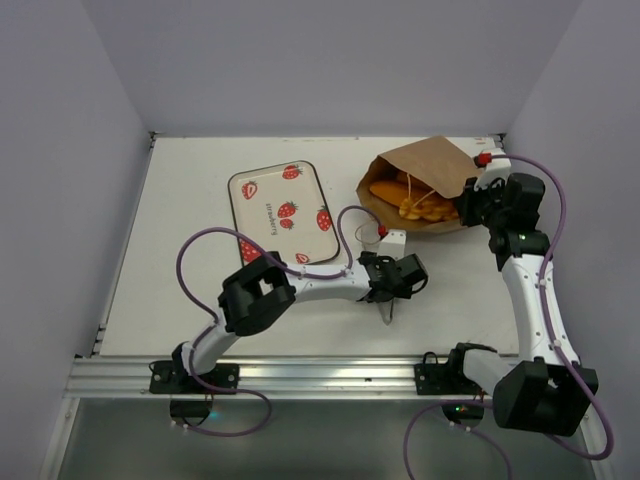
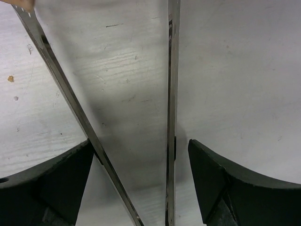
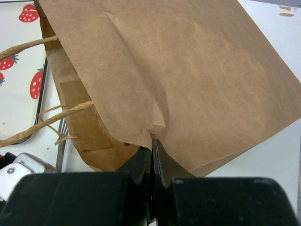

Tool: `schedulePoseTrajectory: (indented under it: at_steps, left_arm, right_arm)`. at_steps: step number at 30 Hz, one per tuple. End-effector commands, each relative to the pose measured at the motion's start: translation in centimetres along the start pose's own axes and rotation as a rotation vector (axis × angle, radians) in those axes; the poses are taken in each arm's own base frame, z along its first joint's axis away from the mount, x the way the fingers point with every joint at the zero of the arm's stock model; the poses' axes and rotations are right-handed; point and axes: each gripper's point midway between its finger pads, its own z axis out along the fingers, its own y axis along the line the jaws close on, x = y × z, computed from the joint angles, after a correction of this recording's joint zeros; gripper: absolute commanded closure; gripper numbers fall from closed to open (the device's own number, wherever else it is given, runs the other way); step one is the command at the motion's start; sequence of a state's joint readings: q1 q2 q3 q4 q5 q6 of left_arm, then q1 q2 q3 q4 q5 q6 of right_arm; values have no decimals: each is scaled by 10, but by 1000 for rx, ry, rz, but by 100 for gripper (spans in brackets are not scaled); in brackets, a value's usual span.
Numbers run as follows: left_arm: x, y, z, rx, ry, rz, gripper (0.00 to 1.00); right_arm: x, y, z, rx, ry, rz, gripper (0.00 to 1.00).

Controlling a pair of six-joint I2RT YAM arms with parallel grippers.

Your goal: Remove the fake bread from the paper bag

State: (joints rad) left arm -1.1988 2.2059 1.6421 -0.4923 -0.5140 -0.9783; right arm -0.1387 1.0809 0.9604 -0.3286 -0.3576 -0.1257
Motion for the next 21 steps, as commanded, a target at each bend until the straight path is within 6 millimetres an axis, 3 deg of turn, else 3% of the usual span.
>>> schedulePoseTrajectory:
  at_steps: [1,10,21]
  left_arm:
    - [31,30,20,-123,66,72,16]
    - [45,51,33,-236,86,125,23]
    - [61,50,37,-216,142,85,38]
  right_arm:
    - [-20,9,-9,-38,-71,-29,100]
    - [-22,11,-14,-37,-78,-27,100]
    - [-17,12,-15,-37,-69,-19,100]
